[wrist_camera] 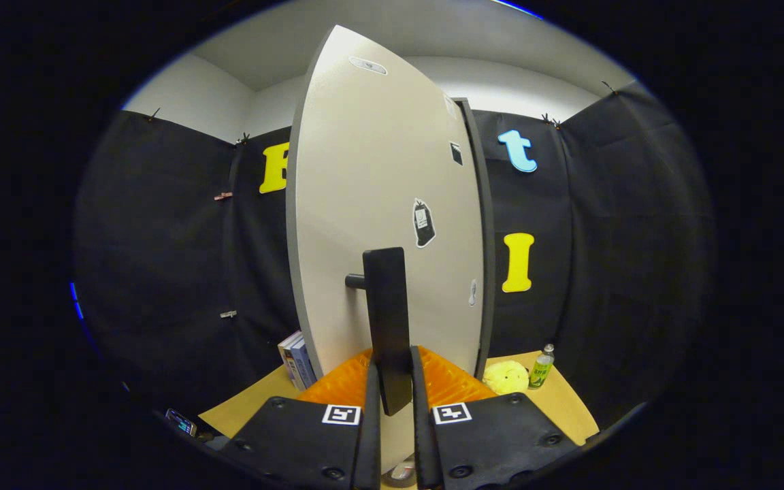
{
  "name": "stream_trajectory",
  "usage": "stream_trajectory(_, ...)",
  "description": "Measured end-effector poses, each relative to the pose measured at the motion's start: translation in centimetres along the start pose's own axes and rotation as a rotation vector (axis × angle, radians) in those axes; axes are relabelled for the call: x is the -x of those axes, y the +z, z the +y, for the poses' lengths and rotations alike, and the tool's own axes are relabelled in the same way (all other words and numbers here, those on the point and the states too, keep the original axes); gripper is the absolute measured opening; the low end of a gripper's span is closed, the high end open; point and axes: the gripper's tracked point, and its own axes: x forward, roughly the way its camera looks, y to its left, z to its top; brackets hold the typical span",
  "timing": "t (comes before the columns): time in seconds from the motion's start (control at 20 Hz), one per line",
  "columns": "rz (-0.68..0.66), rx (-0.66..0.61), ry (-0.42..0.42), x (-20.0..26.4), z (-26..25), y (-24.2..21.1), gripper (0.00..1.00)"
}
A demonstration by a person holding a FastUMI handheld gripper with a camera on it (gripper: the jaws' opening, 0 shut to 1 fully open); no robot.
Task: Open the shoe cabinet door, grab the shoes and put them into the shoe cabinet, then close the shoe cabinet door.
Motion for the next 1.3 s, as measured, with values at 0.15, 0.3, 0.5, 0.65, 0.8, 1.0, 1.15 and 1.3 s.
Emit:
stream_trajectory(0.15, -0.014, -0.012, -0.054, 1.6, -4.1, 0.5, 0.23)
stream_trajectory(0.3, -0.020, 0.031, -0.135, 2.0, -9.1, 1.2, 0.23)
stream_trajectory(0.5, -0.018, -0.018, -0.141, 3.3, -13.7, 1.6, 0.06)
stream_trajectory(0.65, -0.024, -0.017, -0.070, 3.5, -12.6, 0.9, 0.11)
stream_trajectory(0.8, 0.001, 0.085, -0.072, 4.7, -12.6, -0.1, 0.11)
stream_trajectory(1.0, 0.033, 0.018, -0.110, 6.9, -11.5, -0.6, 0.24)
stream_trajectory(1.15, 0.081, -0.065, -0.085, 8.4, -8.9, -2.5, 0.30)
stream_trajectory(1.3, 0.184, -0.107, -0.041, 9.4, -5.4, -6.9, 0.44)
